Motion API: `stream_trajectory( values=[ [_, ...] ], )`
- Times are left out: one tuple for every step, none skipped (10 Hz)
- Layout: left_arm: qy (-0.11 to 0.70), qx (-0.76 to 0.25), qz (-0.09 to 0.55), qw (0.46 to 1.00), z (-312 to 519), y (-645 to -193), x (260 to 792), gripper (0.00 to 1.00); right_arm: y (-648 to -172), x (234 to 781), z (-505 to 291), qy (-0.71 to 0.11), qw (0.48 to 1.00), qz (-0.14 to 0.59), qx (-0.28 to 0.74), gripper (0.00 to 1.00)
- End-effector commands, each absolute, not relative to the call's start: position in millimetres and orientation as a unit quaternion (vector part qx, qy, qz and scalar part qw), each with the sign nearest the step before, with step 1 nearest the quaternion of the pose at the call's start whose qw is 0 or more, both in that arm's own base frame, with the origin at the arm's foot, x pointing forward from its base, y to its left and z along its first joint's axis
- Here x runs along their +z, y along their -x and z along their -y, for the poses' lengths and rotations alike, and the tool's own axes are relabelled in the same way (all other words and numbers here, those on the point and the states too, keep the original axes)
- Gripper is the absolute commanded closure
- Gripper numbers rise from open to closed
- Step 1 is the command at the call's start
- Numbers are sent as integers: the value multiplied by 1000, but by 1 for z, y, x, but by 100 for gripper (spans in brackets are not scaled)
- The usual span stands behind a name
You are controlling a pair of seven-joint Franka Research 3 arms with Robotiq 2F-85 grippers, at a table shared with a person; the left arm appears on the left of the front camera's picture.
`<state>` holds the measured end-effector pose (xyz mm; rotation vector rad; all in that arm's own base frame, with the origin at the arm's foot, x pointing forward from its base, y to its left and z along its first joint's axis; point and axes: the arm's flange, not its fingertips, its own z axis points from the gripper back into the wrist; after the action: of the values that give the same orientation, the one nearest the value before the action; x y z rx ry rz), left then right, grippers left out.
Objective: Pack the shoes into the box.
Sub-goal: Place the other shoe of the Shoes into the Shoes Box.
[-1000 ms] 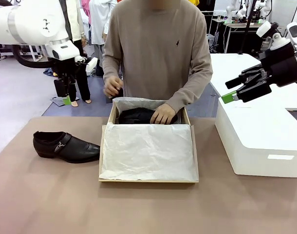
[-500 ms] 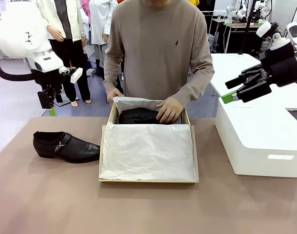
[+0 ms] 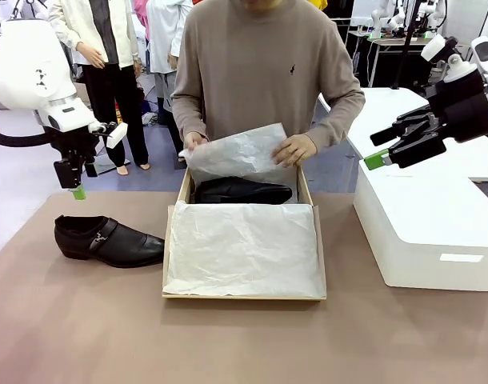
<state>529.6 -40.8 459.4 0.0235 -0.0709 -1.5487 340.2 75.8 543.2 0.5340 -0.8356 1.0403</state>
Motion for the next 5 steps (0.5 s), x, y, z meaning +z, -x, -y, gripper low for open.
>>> stream_trajectory(
  values=[
    [-13,-698,33,715,41,-529,462,0,-344,541,-77,-252,739,396,483,0],
    [-13,-698,33,715,41,-529,462,0,-344,541,-77,-252,739,396,483,0],
    [-13,-698,33,715,41,-529,462,0,-344,541,-77,-252,739,396,483,0],
    [-13,-698,33,715,41,-529,462,0,-344,541,-77,-252,739,396,483,0],
    [-13,-698,33,715,41,-529,462,0,-344,541,-77,-252,739,396,483,0]
  ],
)
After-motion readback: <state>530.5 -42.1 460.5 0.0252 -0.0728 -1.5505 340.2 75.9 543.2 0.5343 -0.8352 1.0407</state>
